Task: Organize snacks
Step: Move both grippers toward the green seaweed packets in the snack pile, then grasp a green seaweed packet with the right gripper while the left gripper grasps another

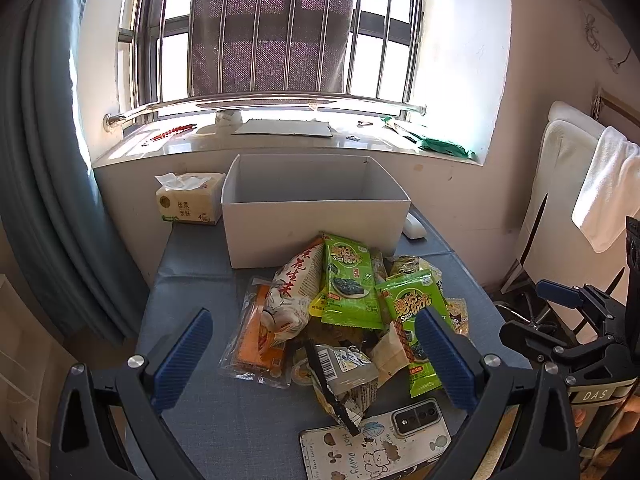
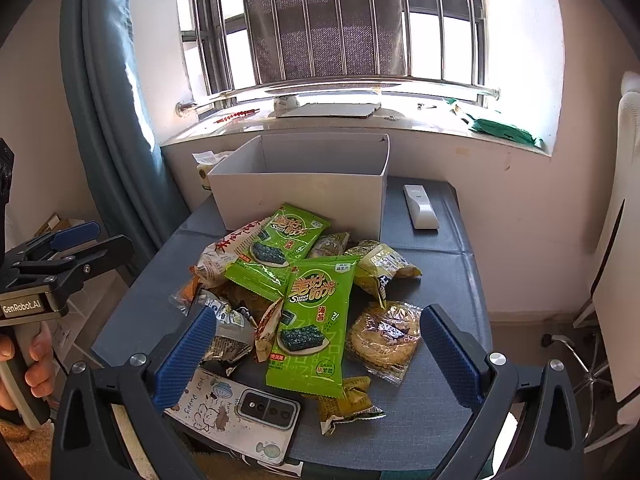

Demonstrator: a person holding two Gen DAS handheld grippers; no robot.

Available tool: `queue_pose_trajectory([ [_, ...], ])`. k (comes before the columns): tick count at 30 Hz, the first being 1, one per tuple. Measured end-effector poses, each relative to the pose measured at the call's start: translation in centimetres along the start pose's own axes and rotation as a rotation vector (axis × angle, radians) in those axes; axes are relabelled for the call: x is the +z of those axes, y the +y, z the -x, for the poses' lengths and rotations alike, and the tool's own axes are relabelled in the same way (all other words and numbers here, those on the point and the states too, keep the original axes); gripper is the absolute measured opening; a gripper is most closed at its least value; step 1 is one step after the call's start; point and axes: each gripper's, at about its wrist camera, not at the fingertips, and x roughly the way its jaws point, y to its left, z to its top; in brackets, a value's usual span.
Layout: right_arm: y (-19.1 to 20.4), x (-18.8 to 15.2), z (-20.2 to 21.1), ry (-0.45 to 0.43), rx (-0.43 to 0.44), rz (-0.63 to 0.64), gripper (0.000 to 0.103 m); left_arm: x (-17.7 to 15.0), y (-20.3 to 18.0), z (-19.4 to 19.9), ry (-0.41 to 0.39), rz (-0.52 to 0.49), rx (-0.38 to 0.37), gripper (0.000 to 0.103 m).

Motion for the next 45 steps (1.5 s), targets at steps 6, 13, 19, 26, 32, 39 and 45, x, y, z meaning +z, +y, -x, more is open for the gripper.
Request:
queue_pose_trajectory([
  [6, 0.0, -0.4, -1.5, 0.043, 0.0, -0.032, 0.103, -0.2, 0.3, -0.1, 0.001, 0.003, 0.005, 0.103],
  [13, 0.9, -0.5, -4.9, 0.128, -0.055, -0.012, 0.103, -0.5, 0.9, 0.0, 0.01, 0.008, 0.019, 0.103],
  [19, 1.3, 0.5, -8.3, 0.19, -0.081, -0.003, 0.103, -0.7, 1.8, 0.0, 0.02, 0.023, 0.033, 0.103],
  [26, 1.3, 1.7, -13.7, 0.283, -0.151, -0.033, 0.103, -1.2, 2.7, -0.3, -0.001, 0.033, 0.027, 0.103],
  [32, 0.5, 1.1, -16.8, 0.36, -0.171, -0.079, 0.068, -1.5, 3.0, -0.7, -0.006, 0.034, 0.029, 0.103],
  [39, -0.4, 2.9, -13.1, 0.225, -0.122, -0.116, 0.067, -1.5, 2.4, -1.9, 0.025, 0.009, 0.044, 0.103],
  [45, -3.0, 4.3, -7.5, 0.076, -0.011, -0.176, 0.067, 0.1, -0.3, -5.2, 0.093, -0.072, 0.03, 0.103],
])
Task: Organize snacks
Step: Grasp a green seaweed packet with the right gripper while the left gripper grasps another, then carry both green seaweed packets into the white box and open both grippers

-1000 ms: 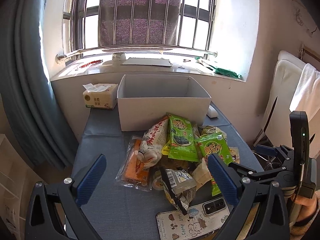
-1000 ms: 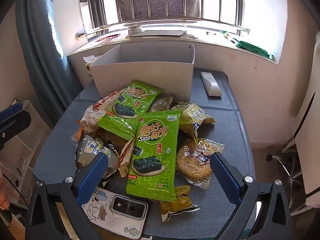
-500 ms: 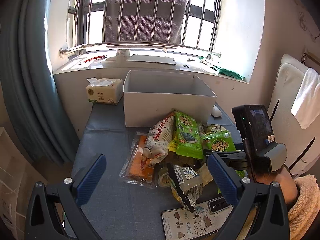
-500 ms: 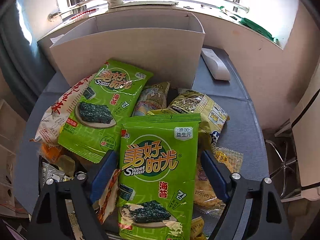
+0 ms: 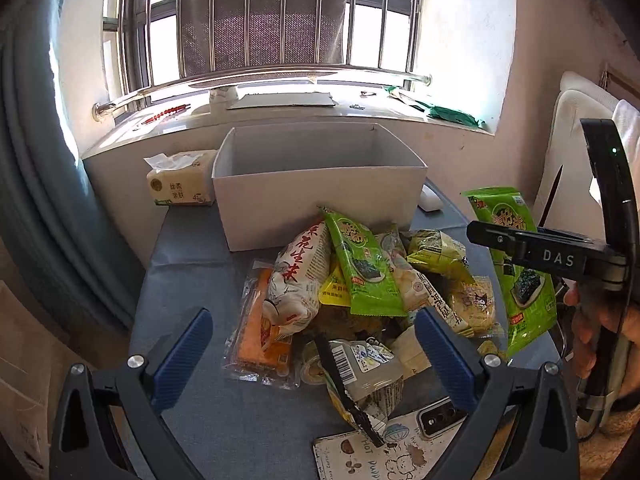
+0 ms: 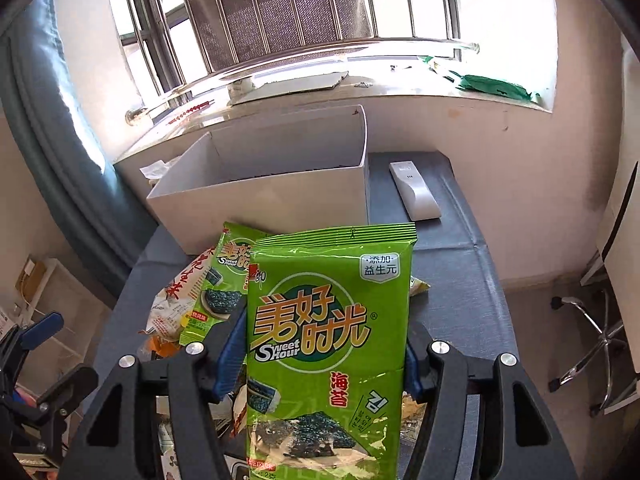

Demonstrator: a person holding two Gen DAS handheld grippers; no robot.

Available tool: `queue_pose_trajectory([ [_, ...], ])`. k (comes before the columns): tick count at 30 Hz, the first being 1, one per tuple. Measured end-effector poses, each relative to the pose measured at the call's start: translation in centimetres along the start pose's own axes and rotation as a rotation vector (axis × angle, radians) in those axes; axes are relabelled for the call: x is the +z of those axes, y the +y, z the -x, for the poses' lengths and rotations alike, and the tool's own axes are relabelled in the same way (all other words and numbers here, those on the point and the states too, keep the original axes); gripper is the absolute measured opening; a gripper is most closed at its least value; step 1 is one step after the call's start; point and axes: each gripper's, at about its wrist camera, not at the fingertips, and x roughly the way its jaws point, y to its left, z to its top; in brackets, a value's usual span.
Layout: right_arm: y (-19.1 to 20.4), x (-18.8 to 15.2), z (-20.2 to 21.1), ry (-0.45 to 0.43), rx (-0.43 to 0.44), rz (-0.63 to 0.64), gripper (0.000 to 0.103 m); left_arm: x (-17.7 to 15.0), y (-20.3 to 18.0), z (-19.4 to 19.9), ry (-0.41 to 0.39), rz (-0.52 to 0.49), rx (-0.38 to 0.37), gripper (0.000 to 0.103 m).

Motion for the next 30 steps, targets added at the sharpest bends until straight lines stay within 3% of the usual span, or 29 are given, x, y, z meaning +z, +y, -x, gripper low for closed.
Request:
queue_pose_trajectory([
  [7, -3.3, -1.9, 3.9, -0.062, 0.081, -0.058, 0.067, 3.7, -3.1, -8.3, 0.14, -0.01, -0.098, 0.103],
  [13, -5.0, -3.8, 3.6, -0.036, 0.143, -0.096, 0.067, 4.2, -4.3, -14.9, 0.293, -0.029, -0.046, 0.098],
  [15, -5.2, -4.2, 3.2, -0.022, 0.165, -0.096, 0.067, 4.0, -4.1, -15.6, 0.288, -0.051, 0.007, 0.085],
  [17, -5.4, -4.4, 2.8, -0.01, 0.167, -0.089, 0.067, 3.8, -4.4, -15.5, 0.283, -0.107, -0.025, 0.041],
  [20, -5.8, -4.3, 2.0, 0.003, 0.185, -0.108, 0.067, 3.8, -3.3, -14.5, 0.28, -0.054, -0.109, 0.023],
  [25, -5.7, -4.1, 1.4, 0.013, 0.195, -0.095, 0.067, 4.7, -0.8, -9.9, 0.176, 0.009, -0.175, 0.014],
  [30, -5.1, -2.4, 0.3, 0.022, 0.215, -0.083, 0.067, 6.6, 1.4, -4.9, 0.048, 0.008, -0.193, 0.014],
])
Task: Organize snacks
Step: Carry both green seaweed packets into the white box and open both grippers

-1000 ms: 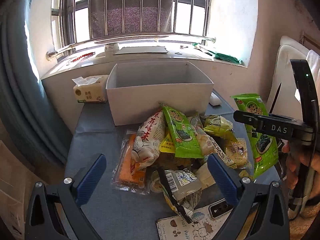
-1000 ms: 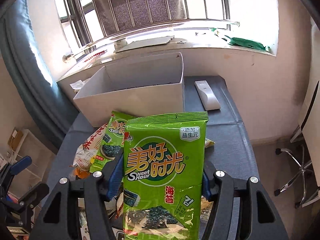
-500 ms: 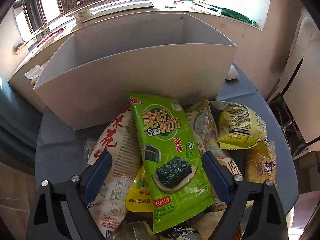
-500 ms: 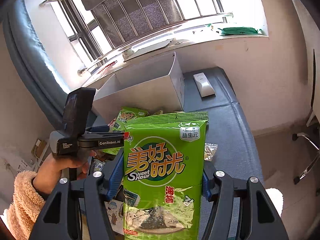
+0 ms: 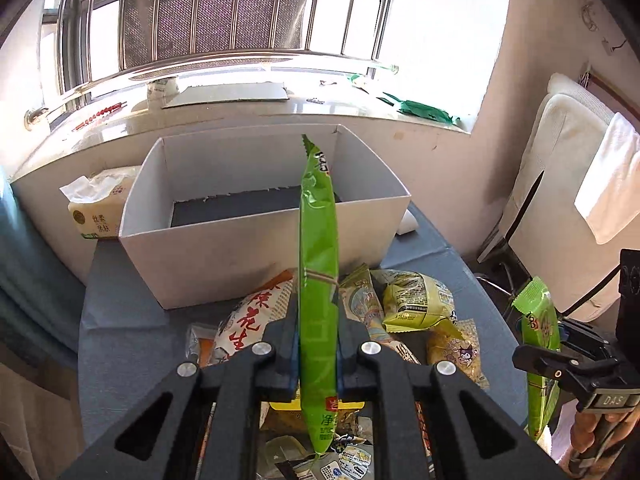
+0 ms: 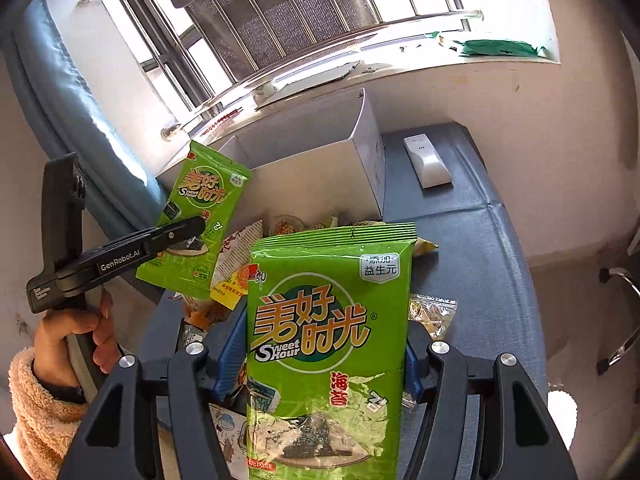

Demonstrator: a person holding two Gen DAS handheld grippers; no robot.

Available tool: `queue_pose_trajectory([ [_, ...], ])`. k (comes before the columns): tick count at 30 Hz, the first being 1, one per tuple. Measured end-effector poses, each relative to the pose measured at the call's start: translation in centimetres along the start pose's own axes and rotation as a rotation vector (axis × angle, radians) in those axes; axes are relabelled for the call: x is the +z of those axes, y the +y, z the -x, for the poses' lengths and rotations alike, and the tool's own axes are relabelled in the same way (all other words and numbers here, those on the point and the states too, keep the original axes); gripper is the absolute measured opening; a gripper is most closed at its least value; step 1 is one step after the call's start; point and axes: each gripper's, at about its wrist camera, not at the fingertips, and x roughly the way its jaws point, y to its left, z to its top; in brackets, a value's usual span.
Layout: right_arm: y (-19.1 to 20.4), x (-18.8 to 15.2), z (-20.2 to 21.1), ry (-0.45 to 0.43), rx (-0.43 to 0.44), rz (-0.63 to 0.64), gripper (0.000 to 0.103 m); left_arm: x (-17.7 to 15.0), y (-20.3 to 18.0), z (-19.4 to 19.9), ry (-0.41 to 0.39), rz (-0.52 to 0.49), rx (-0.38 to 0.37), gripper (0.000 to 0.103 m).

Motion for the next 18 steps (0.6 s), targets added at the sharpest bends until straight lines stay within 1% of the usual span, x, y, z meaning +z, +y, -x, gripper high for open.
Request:
queue_pose_trajectory([
  [2, 0.5, 1.8, -0.7, 0.001, 0.024, 0.006, 0.067, 1.1, 1.0, 1.5, -0.042, 0.005, -0.001, 0.014],
  [4, 1.2, 4.1, -1.1, -0.022, 0.045, 0.019, 0.067, 2.8, 2.7, 2.1, -0.084, 0.039, 0.0, 0.014],
  [6, 2.4, 6.9, -1.8, -0.034, 0.051, 0.04, 0.067, 4.4, 4.2, 1.6, -0.119, 0.073, 0.006, 0.014],
  [8, 3.8, 10.0, -2.6, -0.073, 0.045, 0.082, 0.067, 6.3, 5.7, 0.6, -0.13, 0.105, 0.002, 0.014],
  [9, 4.5, 11.4, -3.1, -0.091, 0.036, 0.097, 0.067, 7.1, 6.5, 0.3, -0.139, 0.118, 0.015, 0.014],
  [11, 5.6, 14.1, -4.5, -0.126, 0.043, 0.106, 0.067, 9.0, 8.0, -1.3, -0.128, 0.159, 0.003, 0.014],
  [13, 6.4, 16.7, -6.6, -0.125, 0.034, 0.105, 0.067, 10.5, 9.2, -2.9, -0.122, 0.181, 0.001, 0.014],
  [15, 6.9, 19.2, -9.2, -0.114, 0.029, 0.095, 0.067, 11.4, 10.1, -4.3, -0.118, 0.198, 0.005, 0.014],
  [16, 7.1, 20.2, -10.5, -0.097, 0.025, 0.091, 0.067, 11.8, 10.4, -5.2, -0.101, 0.198, -0.005, 0.014],
  [18, 7.2, 21.8, -12.9, -0.07, -0.003, 0.074, 0.067, 12.5, 10.9, -7.0, -0.082, 0.202, 0.008, 0.014],
])
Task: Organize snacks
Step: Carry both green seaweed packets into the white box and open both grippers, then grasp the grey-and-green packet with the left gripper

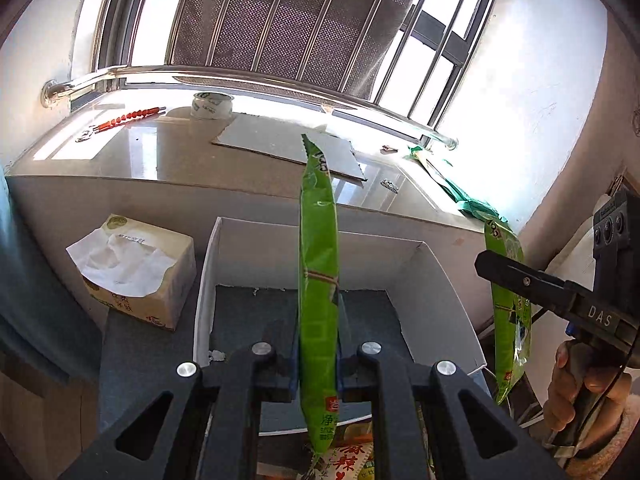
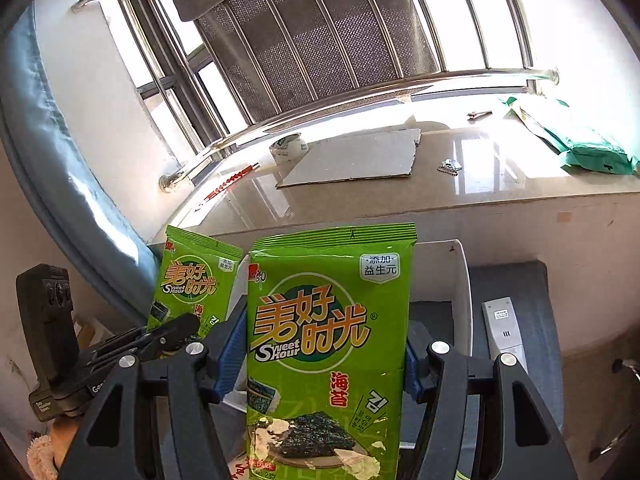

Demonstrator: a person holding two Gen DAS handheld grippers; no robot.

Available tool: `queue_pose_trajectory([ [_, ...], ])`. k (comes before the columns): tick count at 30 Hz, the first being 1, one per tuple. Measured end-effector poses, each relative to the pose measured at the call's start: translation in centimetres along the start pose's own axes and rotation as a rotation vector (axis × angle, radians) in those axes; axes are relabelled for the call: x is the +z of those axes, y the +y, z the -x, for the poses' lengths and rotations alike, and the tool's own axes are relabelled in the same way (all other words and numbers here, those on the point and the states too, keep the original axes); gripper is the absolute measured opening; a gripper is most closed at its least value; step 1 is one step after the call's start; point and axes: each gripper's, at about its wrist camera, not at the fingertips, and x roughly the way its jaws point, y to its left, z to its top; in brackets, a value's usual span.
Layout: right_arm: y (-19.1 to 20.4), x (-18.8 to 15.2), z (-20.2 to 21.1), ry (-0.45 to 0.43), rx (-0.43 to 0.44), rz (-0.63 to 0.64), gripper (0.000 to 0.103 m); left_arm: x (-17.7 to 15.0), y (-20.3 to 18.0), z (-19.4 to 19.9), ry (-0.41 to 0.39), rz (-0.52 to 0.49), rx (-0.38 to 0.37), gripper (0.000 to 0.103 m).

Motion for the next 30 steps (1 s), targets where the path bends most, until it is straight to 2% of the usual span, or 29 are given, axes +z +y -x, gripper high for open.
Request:
queue_pose_trajectory([
  [2, -0.4, 0.8, -2.0, 0.027, 0.008, 0.001, 0.069, 0.3, 0.1, -1.7, 0.033, -0.012, 0.035, 0.022],
  [3, -0.7, 1.0, -3.0, 0.044, 0.001, -0.003, 0.077, 0.4, 0.2, -2.5, 0.054, -0.02, 0.066, 0.031],
  [4, -1.0, 1.1, -3.8, 0.071, -0.011, -0.016, 0.085, 0.4, 0.3, -3.0, 0.066, -0.029, 0.081, 0.059],
  [5, -1.4, 1.0, -4.4, 0.091, -0.019, -0.038, 0.097, 0.2, 0.5, -3.1, 0.065, -0.029, 0.096, 0.099],
  [6, -2.0, 0.9, -4.8, 0.1, -0.021, -0.069, 0.103, -0.1, 0.6, -2.7, 0.046, -0.025, 0.107, 0.102],
  [8, -2.7, 0.4, -4.3, 0.086, 0.021, -0.108, 0.103, -0.6, 0.8, -1.7, 0.005, -0.025, 0.079, 0.103],
  [11, -2.9, 0.0, -2.6, 0.017, 0.045, -0.108, 0.103, -1.0, 1.1, 0.1, -0.034, -0.025, 0.071, 0.103],
  [14, -2.0, -0.2, -0.5, -0.049, -0.024, -0.047, 0.103, -1.4, 1.2, 2.7, -0.125, -0.028, 0.098, 0.103],
  [16, -1.1, -0.5, 1.1, -0.062, -0.033, 0.003, 0.103, -2.1, 1.1, 4.7, -0.172, -0.049, 0.095, 0.103],
  [20, 0.8, -2.5, 5.4, -0.069, 0.054, 0.06, 0.103, -4.0, 0.9, 8.4, -0.193, -0.036, 0.046, 0.103],
  [23, 2.3, -5.6, 8.9, -0.096, 0.078, 0.12, 0.103, -6.1, 0.5, 10.5, -0.152, -0.017, 0.039, 0.103],
  [27, 3.1, -10.3, 12.5, -0.115, 0.075, 0.177, 0.103, -10.4, -0.1, 13.1, -0.169, -0.008, -0.012, 0.103],
  [30, 2.9, -14.1, 14.0, -0.106, 0.065, 0.197, 0.103, -13.7, -0.3, 14.3, -0.174, 0.033, -0.013, 0.103],
])
